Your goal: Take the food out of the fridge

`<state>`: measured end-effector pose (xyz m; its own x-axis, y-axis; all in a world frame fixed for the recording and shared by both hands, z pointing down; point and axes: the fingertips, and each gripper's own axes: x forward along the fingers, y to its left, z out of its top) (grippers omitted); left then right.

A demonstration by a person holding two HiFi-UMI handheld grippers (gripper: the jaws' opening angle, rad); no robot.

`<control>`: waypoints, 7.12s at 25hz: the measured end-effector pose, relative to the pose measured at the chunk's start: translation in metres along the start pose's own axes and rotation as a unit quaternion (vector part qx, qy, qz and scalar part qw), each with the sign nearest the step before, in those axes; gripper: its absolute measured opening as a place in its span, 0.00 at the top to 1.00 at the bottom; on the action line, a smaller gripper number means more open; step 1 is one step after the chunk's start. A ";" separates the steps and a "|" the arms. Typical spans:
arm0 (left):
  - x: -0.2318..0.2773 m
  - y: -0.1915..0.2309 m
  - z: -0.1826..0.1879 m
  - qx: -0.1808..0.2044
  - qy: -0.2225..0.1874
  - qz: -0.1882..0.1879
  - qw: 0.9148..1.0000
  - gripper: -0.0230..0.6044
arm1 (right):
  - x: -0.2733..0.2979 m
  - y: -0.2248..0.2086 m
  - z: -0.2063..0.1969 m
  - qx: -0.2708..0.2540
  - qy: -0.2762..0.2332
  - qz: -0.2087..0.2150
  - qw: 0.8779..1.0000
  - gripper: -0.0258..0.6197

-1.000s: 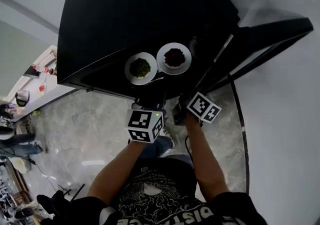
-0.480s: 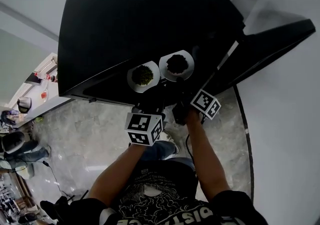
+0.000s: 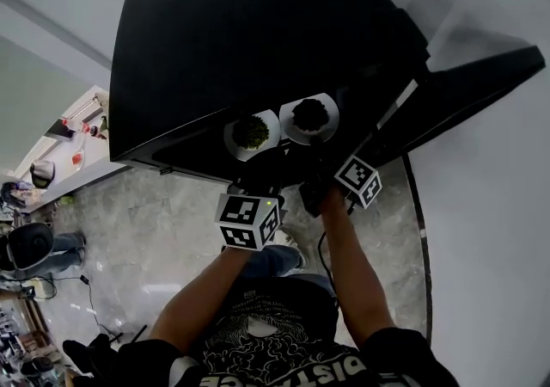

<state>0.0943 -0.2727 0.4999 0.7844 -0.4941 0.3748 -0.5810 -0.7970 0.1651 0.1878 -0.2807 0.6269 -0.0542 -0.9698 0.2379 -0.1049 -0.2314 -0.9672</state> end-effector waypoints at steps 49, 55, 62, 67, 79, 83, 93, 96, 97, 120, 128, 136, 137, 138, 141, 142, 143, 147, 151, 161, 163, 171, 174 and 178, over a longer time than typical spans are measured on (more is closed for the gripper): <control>-0.121 -0.044 0.033 -0.053 -0.076 0.138 0.986 0.96 | -0.175 0.137 -0.039 -0.006 0.137 0.082 0.987 0.95; -0.131 -0.060 0.047 -0.052 -0.088 0.145 0.984 0.96 | -0.209 0.179 -0.031 -0.009 0.163 0.105 0.981 0.95; -0.153 -0.082 0.078 -0.029 -0.108 0.150 0.982 0.96 | -0.259 0.241 -0.023 -0.047 0.190 0.145 0.970 0.94; -0.164 -0.092 0.103 -0.031 -0.128 0.133 0.982 0.96 | -0.280 0.284 -0.024 -0.055 0.199 0.173 0.963 0.94; -0.138 -0.064 0.152 -0.008 -0.131 0.083 0.988 0.96 | -0.191 0.355 0.005 -0.047 0.136 0.164 0.976 0.94; -0.122 -0.043 0.165 -0.016 -0.121 0.062 0.991 0.96 | -0.147 0.368 0.020 -0.032 0.105 0.152 0.982 0.94; -0.139 -0.066 0.160 0.009 -0.136 0.039 0.990 0.96 | -0.146 0.361 0.027 -0.007 0.063 0.153 0.986 0.94; -0.138 -0.070 0.157 0.017 -0.138 0.032 0.990 0.96 | -0.141 0.357 0.031 -0.005 0.049 0.153 0.987 0.94; -0.138 -0.071 0.157 0.017 -0.139 0.031 0.990 0.96 | -0.140 0.357 0.031 -0.006 0.046 0.152 0.987 0.94; -0.147 -0.074 0.157 0.015 -0.154 0.043 0.987 0.96 | -0.138 0.359 0.035 -0.029 0.040 0.206 0.977 0.85; -0.161 -0.084 0.153 0.016 -0.142 0.077 0.987 0.96 | -0.176 0.355 0.028 -0.107 0.036 0.224 0.968 0.83; -0.176 -0.103 0.134 0.015 -0.134 0.107 0.985 0.96 | -0.208 0.321 -0.016 -0.360 0.054 0.161 0.917 0.89; -0.178 -0.105 0.130 0.011 -0.132 0.111 0.985 0.96 | -0.211 0.316 -0.023 -0.391 0.059 0.153 0.906 0.91; -0.179 -0.107 0.126 0.007 -0.130 0.114 0.985 0.96 | -0.214 0.310 -0.030 -0.425 0.064 0.145 0.891 0.92; -0.181 -0.114 0.113 0.000 -0.123 0.123 0.985 0.96 | -0.221 0.296 -0.049 -0.521 0.077 0.124 0.841 0.94; -0.183 -0.116 0.109 -0.001 -0.120 0.126 0.985 0.96 | -0.224 0.291 -0.056 -0.546 0.081 0.120 0.825 0.94; -0.184 -0.119 0.105 -0.001 -0.118 0.128 0.985 0.96 | -0.227 0.288 -0.062 -0.567 0.084 0.117 0.811 0.94; -0.186 -0.125 0.092 -0.007 -0.113 0.137 0.984 0.96 | -0.236 0.273 -0.084 -0.629 0.094 0.113 0.764 0.94; -0.188 -0.126 0.082 -0.010 -0.111 0.143 0.983 0.96 | -0.239 0.260 -0.098 -0.638 0.109 0.114 0.754 0.94; -0.191 -0.100 0.064 -0.026 -0.121 0.151 0.981 0.96 | -0.214 0.227 -0.119 -0.548 0.141 0.128 0.814 0.94; -0.188 -0.086 0.057 -0.029 -0.122 0.148 0.981 0.96 | -0.201 0.213 -0.128 -0.506 0.150 0.131 0.839 0.94; -0.170 -0.032 0.027 -0.031 -0.105 0.142 0.984 0.96 | -0.130 0.153 -0.140 -0.350 0.151 0.108 0.918 0.94; -0.165 -0.013 0.022 -0.033 -0.110 0.132 0.985 0.96 | -0.100 0.136 -0.142 -0.299 0.146 0.102 0.938 0.89; -0.159 0.007 0.013 -0.041 -0.101 0.126 0.986 0.96 | -0.066 0.106 -0.143 -0.247 0.144 0.079 0.955 0.84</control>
<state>-0.0315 -0.2040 0.4292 0.6347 -0.7391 0.2257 -0.7726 -0.6129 0.1658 0.0379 -0.2300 0.5217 -0.3714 -0.9118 0.1754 -0.5244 0.0500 -0.8500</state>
